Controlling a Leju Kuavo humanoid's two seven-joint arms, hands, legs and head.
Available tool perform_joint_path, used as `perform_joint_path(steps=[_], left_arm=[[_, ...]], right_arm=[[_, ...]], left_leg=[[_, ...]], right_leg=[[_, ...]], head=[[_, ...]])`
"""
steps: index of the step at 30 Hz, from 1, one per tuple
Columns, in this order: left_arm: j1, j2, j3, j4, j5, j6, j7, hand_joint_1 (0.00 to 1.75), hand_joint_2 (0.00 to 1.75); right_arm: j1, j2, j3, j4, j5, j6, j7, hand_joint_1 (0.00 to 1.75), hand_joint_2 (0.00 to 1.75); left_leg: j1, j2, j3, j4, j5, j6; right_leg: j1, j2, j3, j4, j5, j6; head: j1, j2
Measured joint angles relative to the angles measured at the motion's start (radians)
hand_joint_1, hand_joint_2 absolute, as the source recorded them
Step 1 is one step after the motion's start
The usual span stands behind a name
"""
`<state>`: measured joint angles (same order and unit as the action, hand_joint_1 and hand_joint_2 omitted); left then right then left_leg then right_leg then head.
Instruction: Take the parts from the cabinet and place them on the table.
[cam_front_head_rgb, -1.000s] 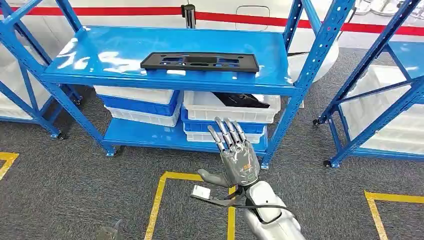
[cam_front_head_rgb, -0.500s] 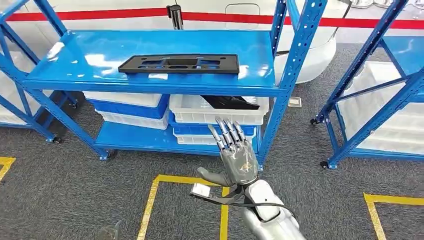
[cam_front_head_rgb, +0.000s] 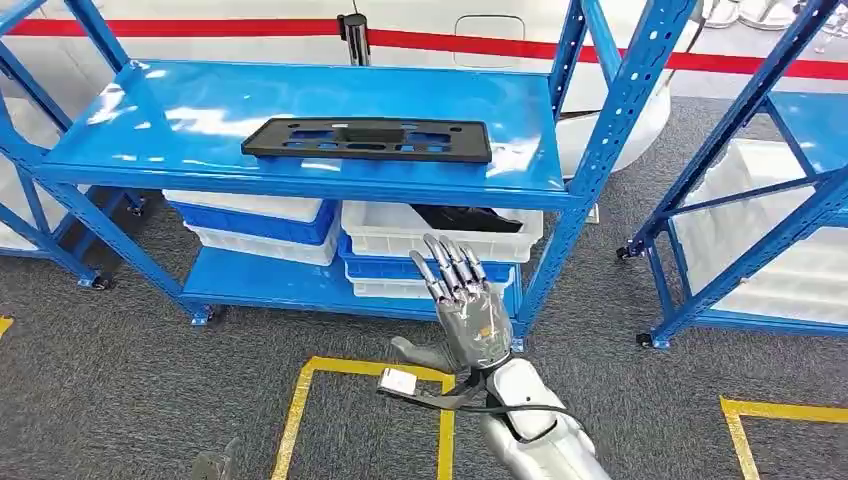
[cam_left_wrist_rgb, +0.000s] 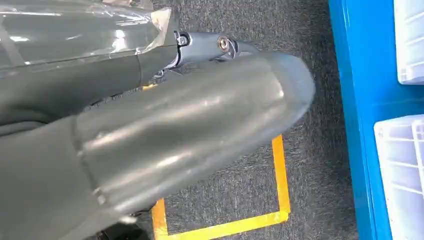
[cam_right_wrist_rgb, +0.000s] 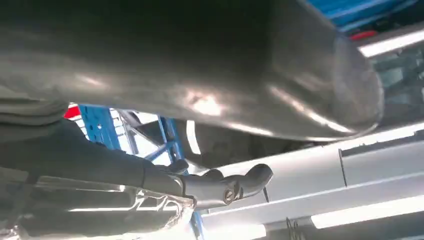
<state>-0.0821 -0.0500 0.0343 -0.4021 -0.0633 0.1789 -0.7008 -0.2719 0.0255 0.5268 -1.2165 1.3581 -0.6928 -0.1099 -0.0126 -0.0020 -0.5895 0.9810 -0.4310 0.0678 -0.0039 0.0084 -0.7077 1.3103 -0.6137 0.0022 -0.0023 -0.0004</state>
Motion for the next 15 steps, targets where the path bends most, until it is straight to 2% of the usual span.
perform_joint_path(steps=[1,2,4,5,6,7,9,10,11,12,14,15], left_arm=[[0.000,0.000,0.000,0.001,0.000,0.000,0.000,0.00,0.00],[0.000,-0.001,0.000,0.002,0.000,0.000,0.000,0.00,0.00],[0.000,-0.002,0.000,0.004,0.000,0.000,0.000,0.00,0.00],[0.000,-0.002,0.000,0.005,0.000,0.000,0.000,0.00,0.00],[-0.001,-0.002,0.000,0.005,0.000,0.000,0.000,0.00,0.00],[-0.001,-0.002,0.000,0.005,0.000,-0.001,0.000,0.00,0.00],[-0.001,-0.002,0.000,0.006,0.000,-0.002,0.000,0.00,0.00],[-0.003,-0.003,0.000,0.006,0.000,-0.002,0.000,0.00,0.00],[-0.004,-0.005,-0.001,0.006,-0.001,-0.002,0.000,0.00,0.00],[-0.006,-0.005,-0.001,0.006,0.000,-0.003,0.000,0.00,0.00],[-0.005,-0.004,0.000,0.008,0.000,-0.002,0.000,0.00,0.00],[-0.005,-0.004,0.000,0.011,0.001,-0.002,0.000,0.00,0.00]], right_arm=[[0.002,-0.002,0.000,0.002,0.000,0.000,0.000,0.00,0.00],[0.001,-0.003,0.000,0.004,0.000,0.000,0.000,0.00,0.00],[0.001,-0.003,0.001,0.005,0.000,-0.001,0.000,0.00,0.00],[-0.001,-0.003,0.002,0.005,0.000,-0.002,0.000,0.00,0.00],[0.000,-0.002,0.002,0.006,0.001,-0.002,0.000,0.00,0.00],[0.000,-0.002,0.002,0.006,0.001,-0.003,0.000,0.00,0.00],[0.000,-0.002,0.002,0.006,0.004,-0.003,0.000,0.00,0.00],[0.000,-0.001,0.002,0.006,0.006,-0.003,0.001,0.00,0.00],[0.000,-0.001,0.002,0.006,0.007,-0.003,0.001,0.00,0.00],[-0.001,0.001,0.002,0.006,0.007,-0.003,0.001,0.00,0.00],[0.000,0.003,0.002,0.006,0.010,-0.003,0.001,0.00,0.00],[0.000,0.003,0.002,0.008,0.010,-0.003,0.001,0.00,0.00]], left_leg=[[0.002,-0.001,0.004,0.000,-0.004,-0.003],[0.005,-0.003,0.010,0.001,-0.008,-0.008],[0.012,-0.004,0.023,0.007,-0.022,-0.022],[0.011,-0.004,0.023,0.012,-0.029,-0.031],[0.006,-0.004,0.021,0.021,-0.039,-0.038],[0.008,-0.004,0.022,0.020,-0.039,-0.040],[0.015,-0.003,0.024,0.019,-0.041,-0.047],[0.020,-0.003,0.021,0.026,-0.049,-0.055],[0.022,-0.002,0.014,0.052,-0.064,-0.061],[0.024,-0.001,-0.016,0.117,-0.097,-0.066],[0.027,-0.001,-0.101,0.273,-0.156,-0.074],[0.029,-0.001,-0.140,0.331,-0.166,-0.077]], right_leg=[[-0.004,-0.001,-0.008,-0.008,0.018,0.012],[-0.010,-0.001,0.007,-0.058,0.052,0.026],[-0.021,-0.006,0.083,-0.234,0.139,0.055],[-0.024,-0.014,0.099,-0.281,0.151,0.055],[-0.021,-0.006,0.112,-0.291,0.155,0.039],[-0.019,-0.005,0.112,-0.288,0.154,0.027],[-0.012,-0.004,0.112,-0.289,0.152,0.013],[-0.025,-0.003,0.119,-0.294,0.153,0.005],[-0.024,-0.001,0.124,-0.294,0.150,-0.002],[-0.024,-0.002,0.129,-0.294,0.146,-0.010],[-0.021,-0.002,0.135,-0.294,0.140,-0.017],[-0.020,-0.002,0.137,-0.294,0.138,-0.020]], head=[[0.002,0.000],[0.000,0.000],[0.001,0.000],[0.004,0.000],[0.003,0.000],[0.000,0.000],[0.001,0.000],[0.002,0.000],[-0.002,0.000],[-0.006,0.000],[-0.005,0.000],[-0.006,0.000]])
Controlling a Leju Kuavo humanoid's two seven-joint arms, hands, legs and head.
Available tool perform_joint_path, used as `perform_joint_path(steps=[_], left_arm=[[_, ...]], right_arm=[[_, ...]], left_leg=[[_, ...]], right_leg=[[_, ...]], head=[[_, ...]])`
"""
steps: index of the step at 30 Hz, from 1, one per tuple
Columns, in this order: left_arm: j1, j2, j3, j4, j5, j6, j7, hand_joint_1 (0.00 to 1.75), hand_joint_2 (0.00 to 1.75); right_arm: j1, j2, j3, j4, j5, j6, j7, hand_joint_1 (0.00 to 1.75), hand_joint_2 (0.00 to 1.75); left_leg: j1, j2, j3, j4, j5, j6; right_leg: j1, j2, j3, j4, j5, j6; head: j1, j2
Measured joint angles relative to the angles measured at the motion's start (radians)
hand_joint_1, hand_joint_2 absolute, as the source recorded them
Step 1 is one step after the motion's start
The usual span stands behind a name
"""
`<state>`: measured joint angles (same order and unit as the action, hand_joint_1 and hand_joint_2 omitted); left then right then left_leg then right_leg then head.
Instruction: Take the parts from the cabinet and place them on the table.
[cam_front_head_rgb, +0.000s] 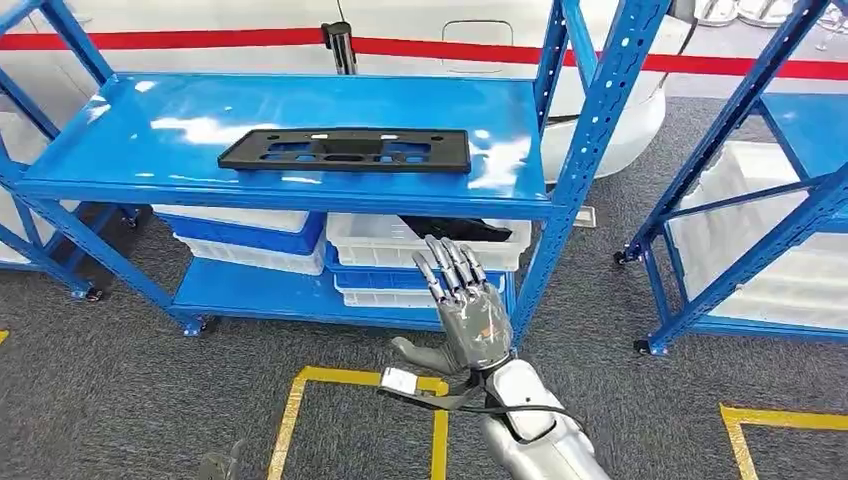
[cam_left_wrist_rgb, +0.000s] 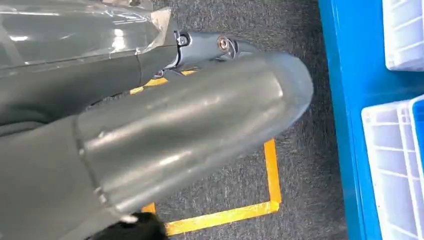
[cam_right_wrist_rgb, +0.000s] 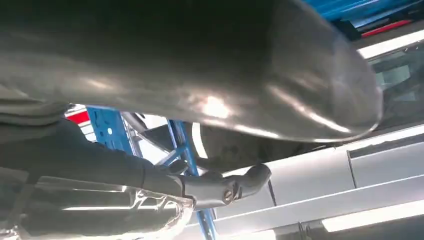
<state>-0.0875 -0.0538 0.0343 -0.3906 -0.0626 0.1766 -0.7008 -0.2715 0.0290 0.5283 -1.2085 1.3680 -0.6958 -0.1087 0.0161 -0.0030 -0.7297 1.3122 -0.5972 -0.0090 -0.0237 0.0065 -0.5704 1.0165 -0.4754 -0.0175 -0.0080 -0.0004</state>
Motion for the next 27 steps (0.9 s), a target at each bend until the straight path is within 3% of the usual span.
perform_joint_path(steps=[1,2,4,5,6,9,10,11,12,14,15,16,17,19,20,21,22,24,25,26,27], left_arm=[[0.000,0.000,0.000,0.002,0.000,0.000,0.000,0.00,0.00],[0.000,0.000,0.000,0.004,0.000,0.000,0.000,0.00,0.00],[0.000,0.000,0.000,0.004,0.000,0.001,0.000,0.00,0.00],[-0.001,0.000,0.000,0.005,-0.001,0.002,0.000,0.00,0.00],[-0.004,0.000,0.000,0.008,-0.002,0.002,0.000,0.00,0.00],[-0.004,0.000,0.000,0.013,-0.002,0.004,0.000,0.00,0.00],[-0.005,0.000,0.000,0.013,-0.002,0.004,0.000,0.00,0.00],[-0.005,-0.003,0.000,0.013,-0.002,0.004,0.000,0.00,0.00],[-0.007,-0.003,0.000,0.014,-0.002,0.004,0.000,0.00,0.00],[-0.008,-0.003,0.000,0.015,-0.002,0.004,0.000,0.00,0.00],[-0.008,-0.003,0.000,0.017,-0.002,0.004,0.000,0.00,0.00],[-0.008,-0.004,0.000,0.020,-0.002,0.006,0.000,0.00,0.00],[-0.007,-0.005,0.000,0.020,-0.002,0.007,0.000,0.00,0.00],[-0.007,-0.008,0.002,0.021,-0.002,0.012,0.000,0.00,0.00],[-0.006,-0.009,0.003,0.021,-0.002,0.013,0.000,0.00,0.00],[-0.007,-0.010,0.006,0.021,-0.002,0.014,0.000,0.00,0.00],[-0.005,-0.011,0.009,0.022,-0.001,0.017,0.000,0.00,0.00],[-0.002,-0.013,0.016,0.022,0.000,0.018,0.000,0.00,0.00],[-0.002,-0.014,0.019,0.022,0.001,0.018,0.000,0.00,0.00],[0.000,-0.012,0.023,0.021,0.001,0.018,0.000,0.00,0.00],[0.000,-0.015,0.024,0.021,0.001,0.018,0.000,0.00,0.00]], right_arm=[[0.001,0.001,0.000,0.002,0.001,0.000,0.000,0.00,0.00],[0.001,0.002,0.000,0.002,0.002,0.000,0.000,0.00,0.00],[0.004,0.005,0.000,0.002,0.008,0.000,0.000,0.00,0.00],[0.007,0.006,0.000,0.001,0.013,0.000,0.000,0.00,0.00],[0.012,0.006,-0.002,-0.001,0.016,0.000,-0.002,0.00,0.00],[0.030,0.011,-0.013,-0.006,0.024,-0.001,-0.018,0.00,0.00],[0.033,0.013,-0.015,-0.010,0.025,-0.001,-0.020,0.00,0.00],[0.035,0.011,-0.017,-0.011,0.027,-0.001,-0.020,0.00,0.00],[0.035,0.012,-0.020,-0.013,0.027,-0.002,-0.020,0.00,0.00],[0.041,0.010,-0.026,-0.013,0.027,-0.002,-0.023,0.00,0.00],[0.048,0.009,-0.030,-0.013,0.027,-0.002,-0.028,0.00,0.00],[0.053,0.009,-0.033,-0.013,0.026,-0.002,-0.034,0.00,0.00],[0.055,0.009,-0.035,-0.013,0.027,-0.002,-0.036,0.00,0.00],[0.054,0.013,-0.040,-0.012,0.054,-0.002,-0.019,0.00,0.00],[0.051,0.014,-0.043,-0.010,0.058,-0.002,-0.010,0.00,0.00],[0.048,0.018,-0.045,-0.008,0.058,-0.002,-0.006,0.00,0.00],[0.047,0.021,-0.047,-0.006,0.056,-0.002,-0.003,0.00,1.75],[0.045,0.028,-0.048,-0.002,0.053,-0.002,0.001,0.00,1.75],[0.043,0.030,-0.048,-0.002,0.053,-0.002,0.002,0.00,1.75],[0.042,0.033,-0.049,-0.002,0.051,-0.002,0.002,0.00,1.75],[0.038,0.035,-0.049,-0.001,0.049,-0.002,0.002,0.00,1.75]], left_leg=[[0.002,0.000,-0.017,0.009,0.015,0.000],[0.004,0.000,-0.009,-0.030,0.053,0.001],[0.006,0.001,0.062,-0.198,0.155,0.006],[0.006,0.000,0.096,-0.274,0.184,0.010],[-0.003,0.000,0.107,-0.289,0.165,0.011],[-0.012,-0.003,0.105,-0.289,0.159,0.026],[-0.012,-0.003,0.115,-0.303,0.165,0.034],[-0.005,0.000,0.127,-0.314,0.169,0.041],[-0.007,0.000,0.132,-0.318,0.166,0.048],[-0.012,0.000,0.139,-0.317,0.160,0.059],[-0.014,0.000,0.141,-0.317,0.156,0.062],[-0.016,-0.002,0.143,-0.317,0.155,0.064],[-0.019,-0.004,0.146,-0.317,0.151,0.065],[-0.022,-0.007,0.158,-0.316,0.144,0.061],[-0.022,-0.007,0.161,-0.316,0.140,0.059],[-0.034,-0.008,0.162,-0.312,0.134,0.053],[-0.033,-0.007,0.161,-0.312,0.131,0.050],[-0.028,-0.007,0.163,-0.312,0.128,0.044],[-0.027,-0.007,0.164,-0.311,0.123,0.037],[-0.021,-0.006,0.162,-0.297,0.115,0.030],[-0.021,-0.004,0.145,-0.257,0.092,0.022]], right_leg=[[0.000,0.001,0.003,0.000,-0.002,-0.002],[0.000,0.004,0.007,0.000,-0.006,0.000],[-0.001,0.008,0.021,0.000,-0.015,0.007],[-0.001,0.008,0.026,-0.001,-0.020,0.012],[0.010,0.008,0.024,-0.001,-0.024,0.019],[0.004,0.008,0.027,-0.012,-0.026,0.033],[0.007,0.008,0.032,-0.016,-0.029,0.042],[0.008,0.003,0.023,0.006,-0.038,0.041],[0.009,0.001,0.001,0.052,-0.058,0.037],[0.009,0.002,-0.094,0.220,-0.117,0.025],[0.009,0.002,-0.134,0.282,-0.129,0.026],[0.010,0.002,-0.154,0.303,-0.125,0.031],[0.011,0.001,-0.151,0.273,-0.101,0.038],[0.011,0.001,-0.080,0.107,-0.019,0.052],[0.013,-0.001,-0.041,0.024,0.012,0.049],[0.019,0.000,-0.028,-0.004,0.021,0.039],[0.019,0.000,-0.024,-0.007,0.027,0.030],[0.018,0.001,-0.026,-0.007,0.026,0.024],[0.010,0.001,-0.020,-0.014,0.027,0.016],[0.001,0.002,-0.010,-0.020,0.030,0.011],[0.001,0.000,-0.004,-0.022,0.026,0.002]], head=[[0.001,0.000],[0.000,0.000],[0.000,0.000],[0.000,0.000],[0.000,0.000],[0.000,0.000],[-0.001,0.000],[0.002,0.000],[0.001,0.000],[0.002,0.000],[0.002,0.000],[0.002,0.000],[0.002,0.000],[0.002,0.000],[0.003,0.000],[0.001,0.000],[0.001,0.000],[0.001,0.000],[0.000,0.000],[0.002,0.000],[-0.004,0.000]])
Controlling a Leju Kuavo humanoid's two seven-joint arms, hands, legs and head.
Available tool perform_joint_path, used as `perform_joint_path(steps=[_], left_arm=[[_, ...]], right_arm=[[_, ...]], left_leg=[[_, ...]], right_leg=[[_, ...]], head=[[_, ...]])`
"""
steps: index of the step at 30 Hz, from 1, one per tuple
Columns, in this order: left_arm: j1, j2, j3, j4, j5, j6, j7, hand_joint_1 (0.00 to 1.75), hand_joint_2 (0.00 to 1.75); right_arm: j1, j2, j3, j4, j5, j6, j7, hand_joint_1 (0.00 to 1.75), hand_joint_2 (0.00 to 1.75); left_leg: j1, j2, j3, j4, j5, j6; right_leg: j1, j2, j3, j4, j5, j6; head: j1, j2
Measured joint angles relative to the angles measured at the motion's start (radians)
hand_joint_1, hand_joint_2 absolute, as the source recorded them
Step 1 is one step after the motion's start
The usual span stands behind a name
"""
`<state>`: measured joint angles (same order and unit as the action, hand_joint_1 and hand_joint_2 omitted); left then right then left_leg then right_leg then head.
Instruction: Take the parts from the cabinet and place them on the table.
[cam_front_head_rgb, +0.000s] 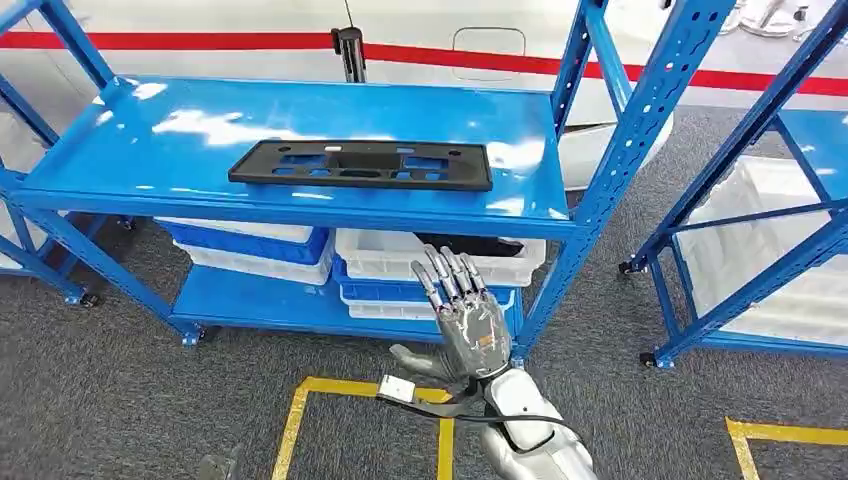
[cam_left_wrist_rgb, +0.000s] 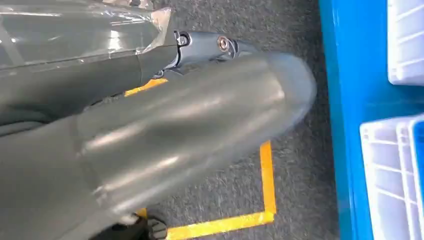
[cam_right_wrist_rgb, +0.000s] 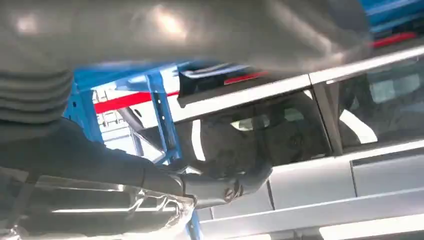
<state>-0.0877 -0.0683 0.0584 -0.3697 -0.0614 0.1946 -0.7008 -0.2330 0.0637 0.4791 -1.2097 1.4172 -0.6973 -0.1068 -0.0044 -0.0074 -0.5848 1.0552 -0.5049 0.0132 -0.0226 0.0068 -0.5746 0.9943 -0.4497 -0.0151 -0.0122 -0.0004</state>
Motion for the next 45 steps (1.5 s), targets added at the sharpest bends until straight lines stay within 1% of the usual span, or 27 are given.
perform_joint_path(steps=[3,4,6,8,9,13,14,15,16,18,19,20,22,23,24,25,28,30,31,34,35,36,38,39,40,43,45], left_arm=[[0.004,0.000,0.001,0.000,0.000,-0.001,0.000,0.00,0.00],[0.007,-0.001,0.001,0.000,0.000,-0.002,0.000,0.00,0.00],[0.009,0.000,0.001,0.000,0.000,-0.002,0.000,0.00,0.00],[0.008,0.000,0.001,0.000,0.000,-0.004,0.000,0.00,0.00],[0.007,-0.002,0.001,0.000,-0.001,-0.005,0.000,0.00,0.00],[0.005,-0.002,0.001,0.000,-0.002,-0.005,0.000,0.00,0.00],[0.005,-0.003,0.001,0.000,-0.002,-0.006,0.000,0.00,0.00],[0.004,-0.005,0.001,0.000,-0.002,-0.006,0.000,0.00,0.00],[0.003,-0.004,0.002,0.000,-0.002,-0.006,0.000,0.00,0.00],[0.002,-0.004,0.003,0.000,-0.002,-0.006,0.000,0.00,0.00],[0.003,-0.004,0.003,0.000,-0.002,-0.006,0.000,0.00,0.00],[0.003,-0.005,0.003,0.001,-0.002,-0.007,0.000,0.00,0.00],[0.003,-0.007,0.003,0.001,-0.003,-0.007,0.000,0.00,0.00],[0.003,-0.007,0.003,0.001,-0.003,-0.007,0.000,0.00,0.00],[0.003,-0.008,0.003,0.001,-0.003,-0.007,0.000,0.00,0.00],[0.001,-0.008,0.003,0.002,-0.003,-0.007,0.000,0.00,0.00],[0.001,-0.008,0.003,0.003,-0.005,-0.008,0.000,0.00,0.00],[-0.001,-0.008,0.004,0.003,-0.007,-0.008,0.000,0.00,0.00],[-0.003,-0.009,0.003,0.003,-0.010,-0.008,0.000,0.00,0.00],[-0.003,-0.010,0.003,0.008,-0.020,-0.012,0.000,0.00,0.00],[-0.003,-0.010,0.003,0.010,-0.023,-0.013,0.000,0.00,0.00],[-0.004,-0.010,0.003,0.012,-0.023,-0.013,0.000,0.00,0.00],[-0.008,-0.010,0.003,0.016,-0.025,-0.015,0.000,0.00,0.00],[-0.011,-0.010,0.003,0.018,-0.026,-0.016,0.000,0.00,0.00],[-0.016,-0.010,0.003,0.021,-0.026,-0.016,0.000,0.00,0.00],[-0.017,-0.010,0.003,0.024,-0.036,-0.018,0.000,0.00,0.00],[-0.020,-0.011,0.003,0.027,-0.040,-0.019,0.000,0.00,0.00]], right_arm=[[-0.005,0.005,0.000,0.004,-0.008,0.000,0.000,0.00,1.75],[-0.005,0.005,0.000,0.006,-0.010,0.000,0.000,0.00,1.75],[-0.005,0.006,0.000,0.011,-0.010,0.000,0.000,0.00,1.75],[-0.006,0.007,0.000,0.012,-0.010,0.000,0.000,0.00,1.75],[-0.009,0.008,0.000,0.012,-0.010,0.000,0.000,0.00,1.75],[-0.015,0.008,0.000,0.015,-0.001,0.000,0.005,0.00,1.75],[-0.015,0.008,0.000,0.015,0.003,0.000,0.007,0.00,1.75],[-0.016,0.008,0.001,0.015,0.006,0.000,0.010,0.00,1.75],[-0.017,0.008,0.001,0.016,0.008,0.000,0.015,0.00,1.75],[-0.015,0.006,0.001,0.019,0.008,0.000,0.018,0.00,1.75],[-0.013,0.005,0.001,0.022,0.009,0.000,0.018,0.00,1.75],[-0.012,0.003,0.001,0.024,0.010,0.000,0.018,0.00,1.75],[-0.011,0.002,0.001,0.024,0.011,0.000,0.018,0.00,1.75],[-0.012,0.002,0.001,0.024,0.011,0.000,0.018,0.00,1.75],[-0.013,0.002,0.001,0.024,0.011,0.000,0.018,0.00,1.75],[-0.014,0.003,0.001,0.025,0.011,0.000,0.018,0.00,1.75],[-0.016,0.003,0.003,0.026,0.011,0.000,0.019,0.00,1.75],[-0.017,0.007,0.006,0.027,0.011,0.000,0.025,0.00,1.75],[-0.020,0.011,0.008,0.028,0.011,0.000,0.031,0.00,1.75],[-0.020,0.011,0.010,0.030,0.013,0.000,0.048,0.00,1.75],[-0.017,0.011,0.010,0.030,0.013,0.000,0.052,0.00,1.75],[-0.015,0.011,0.010,0.030,0.013,0.000,0.056,0.00,1.75],[-0.012,0.011,0.010,0.029,0.019,0.000,0.061,0.00,1.75],[-0.011,0.011,0.010,0.028,0.021,0.000,0.066,0.00,1.75],[-0.012,0.011,0.010,0.028,0.024,0.000,0.070,0.00,1.75],[-0.009,0.010,0.010,0.024,0.029,0.000,0.079,0.00,1.75],[-0.008,0.008,0.010,0.017,0.029,0.000,0.088,0.00,1.75]], left_leg=[[0.017,0.000,-0.121,0.218,-0.089,-0.020],[0.023,0.001,-0.152,0.258,-0.090,-0.025],[0.036,0.005,-0.136,0.190,-0.024,-0.034],[0.045,0.007,-0.054,0.017,0.070,-0.041],[0.045,0.007,-0.027,-0.038,0.073,-0.047],[0.025,-0.002,-0.025,-0.044,0.066,-0.012],[0.030,-0.002,-0.017,-0.053,0.071,0.001],[0.025,0.000,-0.012,-0.052,0.068,0.007],[0.023,0.001,-0.010,-0.052,0.064,0.019],[0.016,0.002,-0.005,-0.052,0.058,0.029],[0.012,0.002,-0.003,-0.052,0.056,0.032],[0.008,-0.001,0.001,-0.052,0.053,0.034],[0.001,-0.005,0.015,-0.052,0.044,0.035],[-0.002,-0.007,0.023,-0.052,0.039,0.034],[-0.002,-0.008,0.026,-0.052,0.034,0.033],[-0.014,-0.009,0.028,-0.048,0.026,0.026],[-0.004,-0.009,0.027,-0.050,0.022,0.016],[0.000,-0.007,0.026,-0.027,0.003,0.002],[0.002,-0.004,0.002,0.026,-0.026,-0.004],[0.018,0.000,-0.124,0.245,-0.105,-0.023],[0.023,0.001,-0.145,0.261,-0.095,-0.026],[0.028,0.003,-0.140,0.231,-0.062,-0.030],[0.037,0.006,-0.070,0.066,0.042,-0.036],[0.041,0.008,-0.032,-0.017,0.078,-0.038],[0.033,0.004,-0.021,-0.039,0.061,-0.038],[0.022,0.000,-0.024,-0.038,0.059,-0.012],[0.026,0.004,-0.014,-0.050,0.067,0.006]], right_leg=[[0.001,-0.001,0.008,0.000,-0.007,-0.009],[0.001,0.000,0.010,0.000,-0.010,-0.008],[-0.004,0.002,0.017,0.001,-0.017,-0.001],[-0.010,0.003,0.033,0.001,-0.027,0.013],[-0.002,0.004,0.035,0.002,-0.033,0.022],[0.001,0.004,0.040,-0.010,-0.040,0.050],[0.003,0.002,0.032,-0.002,-0.048,0.056],[0.000,-0.001,0.023,0.032,-0.063,0.052],[0.001,-0.001,-0.012,0.103,-0.094,0.041],[0.002,-0.001,-0.112,0.281,-0.154,0.029],[0.004,-0.001,-0.149,0.335,-0.162,0.031],[0.007,-0.001,-0.163,0.339,-0.151,0.035],[0.015,-0.001,-0.111,0.205,-0.073,0.046],[0.020,-0.001,-0.067,0.104,-0.028,0.045],[0.023,-0.004,-0.037,0.030,0.000,0.036],[0.029,-0.003,-0.024,0.017,0.005,0.025],[0.028,-0.002,-0.028,0.017,0.005,0.014],[0.013,-0.001,-0.009,0.001,0.008,0.003],[0.011,-0.002,-0.004,0.000,0.004,-0.007],[0.012,-0.002,0.003,0.001,-0.003,-0.016],[0.012,-0.001,0.005,0.001,-0.005,-0.013],[0.011,0.001,0.007,0.001,-0.007,-0.011],[0.007,0.003,0.020,0.001,-0.016,-0.001],[0.007,0.003,0.024,0.001,-0.020,0.006],[0.020,0.004,0.022,0.005,-0.025,0.014],[0.015,0.004,0.023,-0.003,-0.026,0.028],[0.014,0.001,0.013,0.020,-0.040,0.040]], head=[[0.001,0.000],[-0.001,0.000],[-0.001,0.000],[-0.001,0.000],[-0.006,0.000],[-0.001,0.000],[0.000,0.000],[0.000,0.000],[0.003,0.000],[0.005,0.000],[0.005,0.000],[0.004,0.000],[0.005,0.000],[0.006,0.000],[0.006,0.000],[0.004,0.000],[0.005,0.000],[0.004,0.000],[0.000,0.000],[0.000,0.000],[0.000,0.000],[0.001,0.000],[0.000,0.000],[0.000,0.000],[-0.003,0.000],[0.002,0.000],[0.003,0.000]])
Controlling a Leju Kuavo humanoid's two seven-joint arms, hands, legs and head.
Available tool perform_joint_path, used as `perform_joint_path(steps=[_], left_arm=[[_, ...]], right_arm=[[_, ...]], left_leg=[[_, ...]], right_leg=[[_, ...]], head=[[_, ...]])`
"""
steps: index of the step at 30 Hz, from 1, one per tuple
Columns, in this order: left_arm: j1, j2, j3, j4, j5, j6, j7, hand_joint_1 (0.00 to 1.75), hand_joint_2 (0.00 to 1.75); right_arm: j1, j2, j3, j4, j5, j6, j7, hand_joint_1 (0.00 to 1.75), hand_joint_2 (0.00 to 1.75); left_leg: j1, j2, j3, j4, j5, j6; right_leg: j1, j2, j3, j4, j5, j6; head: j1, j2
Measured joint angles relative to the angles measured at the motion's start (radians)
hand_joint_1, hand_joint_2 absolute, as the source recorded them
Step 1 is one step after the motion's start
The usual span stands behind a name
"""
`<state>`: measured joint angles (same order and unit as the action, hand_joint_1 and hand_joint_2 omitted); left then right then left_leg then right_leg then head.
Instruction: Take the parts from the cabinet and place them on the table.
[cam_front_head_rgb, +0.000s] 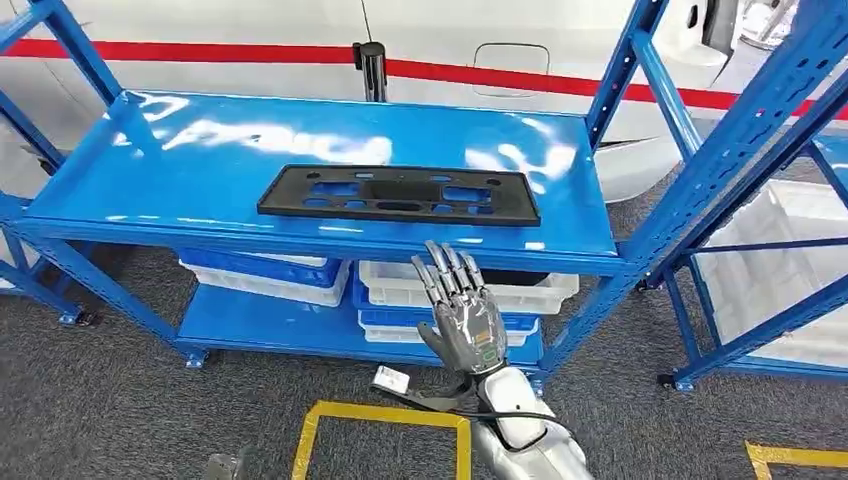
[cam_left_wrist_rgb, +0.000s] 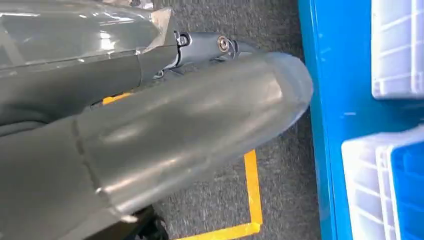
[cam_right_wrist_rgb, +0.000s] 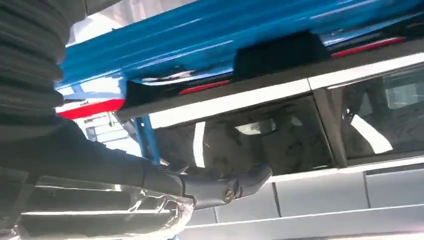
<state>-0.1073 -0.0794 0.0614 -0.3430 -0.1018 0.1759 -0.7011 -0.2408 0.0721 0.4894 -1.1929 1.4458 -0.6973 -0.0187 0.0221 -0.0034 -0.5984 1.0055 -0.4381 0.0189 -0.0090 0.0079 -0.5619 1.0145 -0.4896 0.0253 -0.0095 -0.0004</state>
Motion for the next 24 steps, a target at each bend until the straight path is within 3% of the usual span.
perform_joint_path(steps=[2,3,4,5,6,7,9,10,12,14,15,16,17,19,20,21,22,24], left_arm=[[-0.004,0.003,0.000,0.006,-0.004,-0.001,0.000,0.00,0.00],[-0.006,0.003,0.000,0.009,-0.005,-0.001,0.000,0.00,0.00],[-0.006,0.003,0.000,0.014,-0.006,-0.002,0.000,0.00,0.00],[-0.006,0.003,0.000,0.018,-0.008,-0.002,0.000,0.00,0.00],[-0.007,0.003,0.000,0.023,-0.011,-0.005,0.000,0.00,0.00],[-0.008,0.003,0.000,0.026,-0.014,-0.006,0.000,0.00,0.00],[-0.012,0.002,0.000,0.030,-0.015,-0.007,0.000,0.00,0.00],[-0.015,0.002,0.000,0.031,-0.016,-0.008,0.000,0.00,0.00],[-0.020,0.002,0.000,0.034,-0.019,-0.009,0.000,0.00,0.00],[-0.026,0.002,0.000,0.039,-0.024,-0.010,0.000,0.00,0.00],[-0.028,0.002,0.000,0.040,-0.026,-0.010,0.000,0.00,0.00],[-0.031,0.002,0.000,0.040,-0.027,-0.011,0.000,0.00,0.00],[-0.034,0.001,0.000,0.043,-0.031,-0.014,0.000,0.00,0.00],[-0.035,0.000,-0.001,0.049,-0.035,-0.018,0.000,0.00,0.00],[-0.034,0.000,-0.001,0.052,-0.035,-0.018,0.000,0.00,0.00],[-0.035,0.000,-0.001,0.055,-0.035,-0.019,0.000,0.00,0.00],[-0.035,0.000,-0.001,0.055,-0.036,-0.019,0.000,0.00,0.00],[-0.039,0.001,-0.001,0.056,-0.037,-0.019,0.000,0.00,0.00]], right_arm=[[-0.001,-0.001,0.000,-0.003,-0.006,0.000,0.005,0.00,1.75],[0.002,-0.003,0.000,-0.003,-0.011,0.000,0.008,0.00,1.75],[0.003,-0.007,0.000,-0.003,-0.016,0.000,0.009,0.00,1.75],[0.003,-0.010,0.000,-0.003,-0.019,0.000,0.012,0.00,1.75],[0.002,-0.012,-0.001,-0.003,-0.021,0.000,0.016,0.00,1.75],[0.001,-0.013,-0.001,-0.005,-0.021,0.000,0.018,0.00,1.75],[-0.013,-0.013,-0.002,-0.005,-0.021,0.000,0.021,0.00,1.75],[-0.025,-0.013,-0.003,-0.005,-0.018,0.001,0.025,0.00,1.75],[-0.043,-0.006,-0.005,-0.005,-0.013,0.004,0.032,0.00,1.75],[-0.057,0.001,-0.009,-0.003,-0.013,0.016,0.039,0.00,1.75],[-0.066,0.007,-0.011,-0.003,-0.012,0.021,0.041,0.00,1.75],[-0.077,0.010,-0.012,0.000,-0.012,0.024,0.044,0.00,1.75],[-0.089,0.015,-0.012,0.003,-0.011,0.029,0.045,0.00,1.75],[-0.104,0.021,-0.012,0.014,-0.011,0.037,0.049,0.00,1.75],[-0.107,0.022,-0.013,0.020,-0.011,0.038,0.050,0.00,1.75],[-0.109,0.024,-0.013,0.026,-0.011,0.040,0.053,0.00,1.75],[-0.114,0.027,-0.013,0.031,-0.010,0.042,0.053,0.00,1.75],[-0.132,0.038,-0.013,0.043,-0.008,0.048,0.056,0.00,1.75]], left_leg=[[-0.004,0.000,0.004,0.000,-0.005,0.017],[-0.007,0.000,0.005,0.000,-0.007,0.018],[-0.009,0.000,0.006,0.000,-0.008,0.021],[-0.010,-0.001,0.007,0.001,-0.010,0.023],[-0.011,-0.002,0.009,0.001,-0.012,0.022],[-0.011,-0.005,0.012,0.001,-0.014,0.021],[-0.011,-0.006,0.019,0.001,-0.019,0.015],[-0.016,-0.006,0.018,0.003,-0.023,0.009],[-0.020,-0.006,0.019,0.005,-0.028,0.001],[-0.013,-0.005,0.020,0.004,-0.030,-0.009],[-0.007,-0.004,0.017,0.014,-0.039,-0.016],[-0.009,-0.002,0.006,0.047,-0.058,-0.021],[-0.008,-0.001,-0.024,0.110,-0.091,-0.025],[-0.004,-0.001,-0.113,0.275,-0.154,-0.033],[-0.002,-0.001,-0.141,0.316,-0.156,-0.036],[0.000,0.000,-0.146,0.309,-0.136,-0.037],[0.002,0.001,-0.131,0.262,-0.098,-0.037],[0.005,0.002,-0.050,0.082,0.000,-0.034]], right_leg=[[-0.001,-0.002,-0.063,0.123,-0.056,-0.013],[-0.001,-0.001,-0.107,0.204,-0.085,-0.018],[-0.001,-0.001,-0.146,0.269,-0.100,-0.020],[-0.001,-0.001,-0.168,0.298,-0.097,-0.016],[-0.001,-0.001,-0.162,0.273,-0.075,-0.009],[-0.001,-0.002,-0.136,0.211,-0.042,-0.001],[-0.001,-0.002,-0.061,0.049,0.023,0.008],[0.000,-0.005,-0.041,0.000,0.034,0.001],[0.003,-0.003,-0.037,-0.003,0.038,-0.008],[0.002,-0.002,-0.034,-0.005,0.039,-0.018],[-0.011,-0.002,-0.026,-0.012,0.043,-0.025],[-0.009,-0.002,-0.022,-0.012,0.040,-0.032],[-0.009,-0.002,-0.019,-0.012,0.037,-0.038],[-0.006,-0.002,-0.013,-0.012,0.033,-0.044],[-0.004,-0.002,-0.011,-0.011,0.032,-0.045],[-0.004,-0.002,-0.009,-0.011,0.030,-0.047],[-0.004,0.000,-0.007,-0.011,0.029,-0.047],[-0.005,0.003,0.002,-0.011,0.023,-0.041]], head=[[0.005,0.000],[0.004,0.000],[0.005,0.000],[0.005,0.000],[0.005,0.000],[0.005,0.000],[0.006,0.000],[0.006,0.000],[0.003,0.000],[0.005,0.000],[0.004,0.000],[0.002,0.000],[0.000,0.000],[0.000,0.000],[0.000,0.000],[0.001,0.000],[0.000,0.000],[0.000,0.000]])
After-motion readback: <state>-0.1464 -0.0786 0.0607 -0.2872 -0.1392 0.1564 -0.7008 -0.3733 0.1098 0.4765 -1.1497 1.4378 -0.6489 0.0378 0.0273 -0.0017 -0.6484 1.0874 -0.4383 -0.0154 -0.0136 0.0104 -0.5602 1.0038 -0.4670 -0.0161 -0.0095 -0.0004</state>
